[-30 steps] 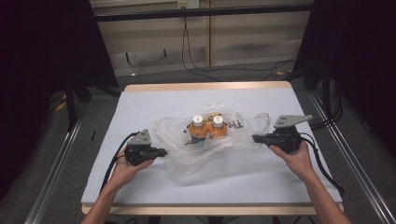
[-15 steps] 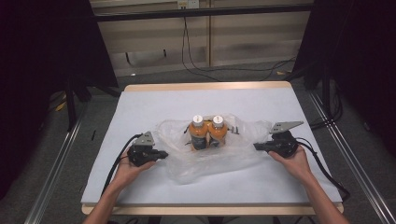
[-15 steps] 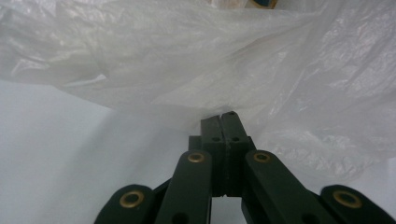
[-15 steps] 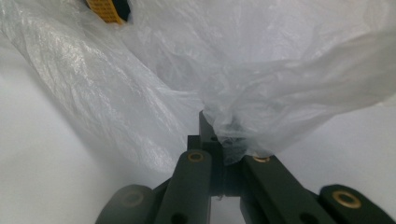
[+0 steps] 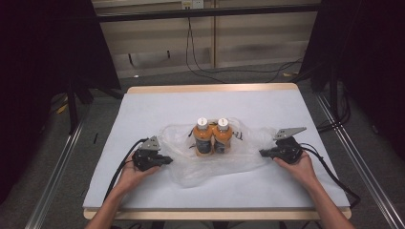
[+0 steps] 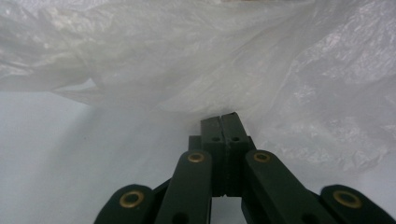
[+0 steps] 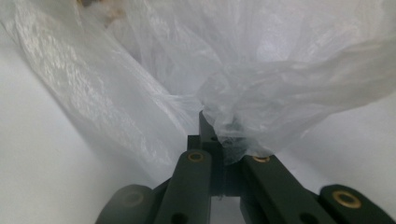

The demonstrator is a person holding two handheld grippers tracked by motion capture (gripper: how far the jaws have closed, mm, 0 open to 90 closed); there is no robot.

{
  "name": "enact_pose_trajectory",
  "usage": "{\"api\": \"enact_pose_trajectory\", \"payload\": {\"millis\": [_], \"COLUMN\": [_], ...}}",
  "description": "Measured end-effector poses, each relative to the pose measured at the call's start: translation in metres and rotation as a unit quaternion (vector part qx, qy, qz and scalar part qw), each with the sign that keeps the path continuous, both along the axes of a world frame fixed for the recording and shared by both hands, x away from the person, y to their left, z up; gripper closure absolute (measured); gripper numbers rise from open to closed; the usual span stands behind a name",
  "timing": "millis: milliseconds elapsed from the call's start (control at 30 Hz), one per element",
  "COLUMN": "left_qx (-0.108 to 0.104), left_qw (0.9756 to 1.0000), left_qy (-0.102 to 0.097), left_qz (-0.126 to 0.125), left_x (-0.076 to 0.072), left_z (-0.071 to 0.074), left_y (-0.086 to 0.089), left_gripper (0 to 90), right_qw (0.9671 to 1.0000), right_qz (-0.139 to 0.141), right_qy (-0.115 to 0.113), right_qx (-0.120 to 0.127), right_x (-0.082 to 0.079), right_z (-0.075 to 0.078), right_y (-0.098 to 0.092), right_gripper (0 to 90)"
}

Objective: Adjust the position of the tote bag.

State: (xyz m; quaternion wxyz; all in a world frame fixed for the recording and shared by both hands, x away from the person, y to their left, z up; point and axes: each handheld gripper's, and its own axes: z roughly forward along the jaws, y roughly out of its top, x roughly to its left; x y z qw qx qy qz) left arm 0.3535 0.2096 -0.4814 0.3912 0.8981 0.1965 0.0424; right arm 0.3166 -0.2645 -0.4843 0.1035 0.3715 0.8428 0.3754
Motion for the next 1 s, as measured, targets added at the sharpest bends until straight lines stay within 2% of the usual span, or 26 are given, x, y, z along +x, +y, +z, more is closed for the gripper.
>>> {"api": "enact_pose_trajectory", "payload": {"millis": [100,133,167,267,300,333,467,567,667,767,900,933,1000], "left_qx": [-0.007,-0.002,-0.006,-0.015,-0.027,-0.027,-0.056,-0.074,-0.089,-0.108,-0.129,-0.128,-0.140], "left_qw": [1.0000,1.0000,0.9999,0.9997,0.9994,0.9994,0.9980,0.9963,0.9950,0.9927,0.9894,0.9893,0.9876], "left_qy": [0.000,-0.001,-0.006,-0.012,-0.011,-0.014,-0.014,-0.015,-0.019,-0.024,-0.032,-0.037,-0.039], "left_qz": [0.006,0.008,0.008,0.014,0.016,0.018,0.028,0.040,0.040,0.049,0.057,0.060,0.060], "left_x": [-0.001,-0.002,-0.003,-0.006,-0.007,-0.007,-0.007,-0.008,-0.010,-0.012,-0.012,-0.013,-0.013], "left_z": [-0.001,0.000,0.001,0.006,0.007,0.009,0.013,0.019,0.024,0.030,0.038,0.041,0.045], "left_y": [0.001,0.002,0.003,0.005,0.006,0.007,0.013,0.019,0.023,0.027,0.034,0.036,0.037], "left_gripper": [89.3,86.2,82.5,72.3,69.3,68.0,59.5,55.7,56.0,56.0,55.6,55.5,55.9], "right_qw": [1.0000,1.0000,1.0000,0.9997,0.9995,0.9992,0.9978,0.9959,0.9942,0.9906,0.9862,0.9846,0.9824], "right_qz": [-0.004,-0.003,-0.005,-0.014,-0.019,-0.020,-0.027,-0.037,-0.056,-0.083,-0.107,-0.110,-0.113], "right_qy": [-0.002,-0.003,-0.006,-0.016,-0.023,-0.027,-0.040,-0.051,-0.064,-0.078,-0.093,-0.098,-0.109], "right_qx": [0.004,0.005,0.002,0.008,0.014,0.021,0.045,0.065,0.065,0.076,0.085,0.093,0.101], "right_x": [0.000,-0.001,-0.001,-0.003,-0.003,-0.004,-0.007,-0.011,-0.013,-0.016,-0.023,-0.024,-0.027], "right_z": [0.000,-0.001,0.000,0.003,0.005,0.006,0.014,0.022,0.029,0.037,0.046,0.049,0.055], "right_y": [-0.001,-0.001,-0.001,-0.003,-0.005,-0.006,-0.009,-0.013,-0.020,-0.032,-0.044,-0.046,-0.046], "right_gripper": [90.0,90.0,87.5,71.4,68.3,63.7,44.9,36.1,30.3,25.0,22.4,22.4,23.8]}}
